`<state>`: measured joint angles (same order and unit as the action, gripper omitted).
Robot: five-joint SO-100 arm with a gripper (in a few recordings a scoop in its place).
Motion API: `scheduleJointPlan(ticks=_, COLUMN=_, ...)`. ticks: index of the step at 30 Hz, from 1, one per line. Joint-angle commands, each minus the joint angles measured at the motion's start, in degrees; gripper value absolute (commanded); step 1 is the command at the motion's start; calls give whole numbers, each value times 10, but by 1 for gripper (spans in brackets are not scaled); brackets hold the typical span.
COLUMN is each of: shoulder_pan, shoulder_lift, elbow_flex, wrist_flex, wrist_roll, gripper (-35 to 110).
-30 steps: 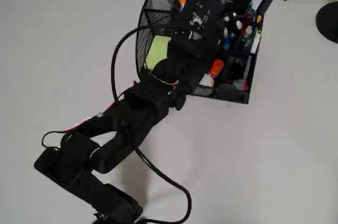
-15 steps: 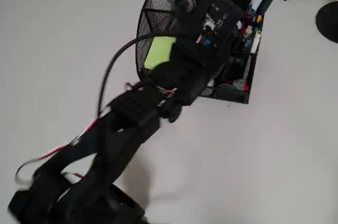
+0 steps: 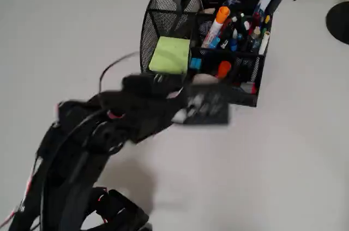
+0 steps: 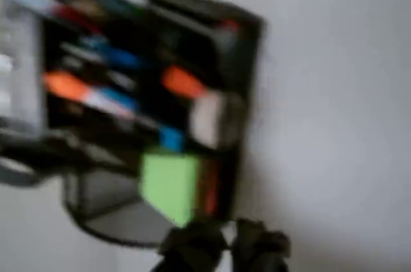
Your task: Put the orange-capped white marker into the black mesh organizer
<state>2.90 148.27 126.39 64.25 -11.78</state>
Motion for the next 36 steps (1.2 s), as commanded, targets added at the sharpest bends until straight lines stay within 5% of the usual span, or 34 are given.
scheduleJointPlan(ticks=1, shoulder_pan=-49, shoulder_lift=133, elbow_flex=118, wrist_flex=39, wrist_roll=32, gripper=0)
scheduleJointPlan(ticks=9, shoulder_pan=-81, shoulder_lift=393, elbow_flex=336, wrist_flex=78, wrist_roll=49, gripper=0)
scheduleJointPlan(ticks=36, shoulder_pan=-83, shoulder_lift=403, elbow_flex=443, wrist_flex=74, wrist_roll=41, gripper=0)
